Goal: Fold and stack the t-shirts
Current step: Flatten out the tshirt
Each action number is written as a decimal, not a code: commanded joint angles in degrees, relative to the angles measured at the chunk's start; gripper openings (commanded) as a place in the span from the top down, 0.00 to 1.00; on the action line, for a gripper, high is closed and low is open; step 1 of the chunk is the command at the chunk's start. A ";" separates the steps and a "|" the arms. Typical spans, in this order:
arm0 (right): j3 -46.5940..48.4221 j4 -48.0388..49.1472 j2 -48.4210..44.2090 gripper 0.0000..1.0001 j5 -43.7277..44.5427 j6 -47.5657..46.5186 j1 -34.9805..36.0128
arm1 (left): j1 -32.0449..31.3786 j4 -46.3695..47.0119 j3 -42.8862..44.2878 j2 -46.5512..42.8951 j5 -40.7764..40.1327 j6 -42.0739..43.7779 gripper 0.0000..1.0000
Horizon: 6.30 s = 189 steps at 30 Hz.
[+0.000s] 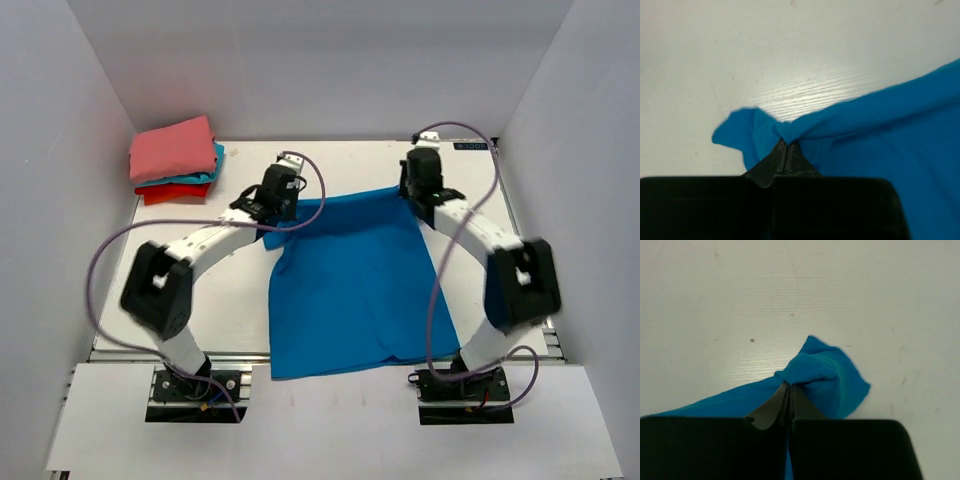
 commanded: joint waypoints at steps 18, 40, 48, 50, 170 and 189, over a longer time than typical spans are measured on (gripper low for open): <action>39.71 -1.14 40.68 0.82 0.72 0.03 -2.32 | 12.18 -5.92 41.46 38.09 5.15 -0.30 0.07; 2.76 -20.72 1.43 0.10 -18.69 12.92 -2.59 | 9.30 -8.31 21.99 20.10 21.69 2.25 0.00; -16.16 -24.26 -7.99 0.10 -29.16 16.19 -2.50 | 8.59 -13.50 23.81 28.09 9.27 2.95 0.00; -20.10 -24.35 -9.83 0.10 -28.56 17.24 -2.85 | 9.72 -14.56 25.05 30.80 9.26 3.57 0.00; -17.75 -21.62 -2.55 0.10 -20.38 12.50 -5.75 | 21.94 -22.06 11.78 8.58 2.64 -10.51 0.00; -16.52 -19.52 2.55 0.10 -22.23 13.12 -6.02 | 16.06 -22.30 44.30 39.43 4.87 1.81 0.03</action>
